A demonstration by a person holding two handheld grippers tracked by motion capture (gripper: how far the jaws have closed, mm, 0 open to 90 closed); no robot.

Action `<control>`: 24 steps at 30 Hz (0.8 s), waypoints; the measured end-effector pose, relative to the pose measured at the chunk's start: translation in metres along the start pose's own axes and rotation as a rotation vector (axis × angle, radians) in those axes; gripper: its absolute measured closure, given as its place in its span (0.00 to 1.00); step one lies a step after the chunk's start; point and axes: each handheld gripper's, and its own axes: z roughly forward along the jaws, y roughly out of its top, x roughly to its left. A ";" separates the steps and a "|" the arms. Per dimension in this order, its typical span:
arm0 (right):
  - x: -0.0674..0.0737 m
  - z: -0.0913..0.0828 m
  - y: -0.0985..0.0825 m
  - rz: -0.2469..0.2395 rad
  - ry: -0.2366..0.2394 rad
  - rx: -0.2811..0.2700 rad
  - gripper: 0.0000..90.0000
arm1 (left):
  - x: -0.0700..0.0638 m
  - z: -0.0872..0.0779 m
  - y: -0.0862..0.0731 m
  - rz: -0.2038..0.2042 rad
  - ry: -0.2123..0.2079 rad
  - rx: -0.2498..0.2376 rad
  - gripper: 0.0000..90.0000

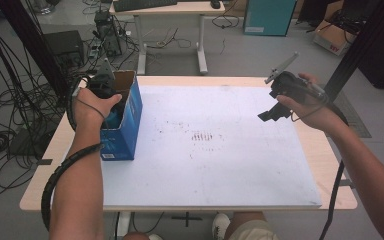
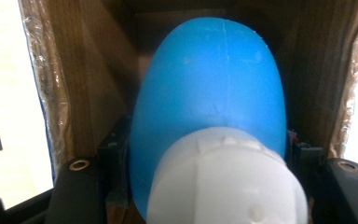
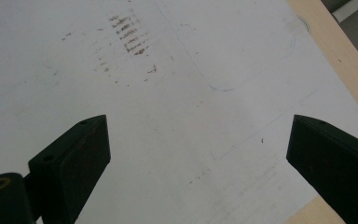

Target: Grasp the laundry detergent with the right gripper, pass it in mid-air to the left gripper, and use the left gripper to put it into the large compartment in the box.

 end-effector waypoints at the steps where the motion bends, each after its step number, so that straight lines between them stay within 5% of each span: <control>1: 0.000 0.000 0.000 0.000 0.000 0.000 0.07 | 0.000 0.000 0.000 0.000 0.000 0.000 0.40; 24: -0.001 -0.002 0.000 0.002 -0.005 -0.002 0.07 | -0.001 0.000 0.000 0.001 0.005 -0.002 0.40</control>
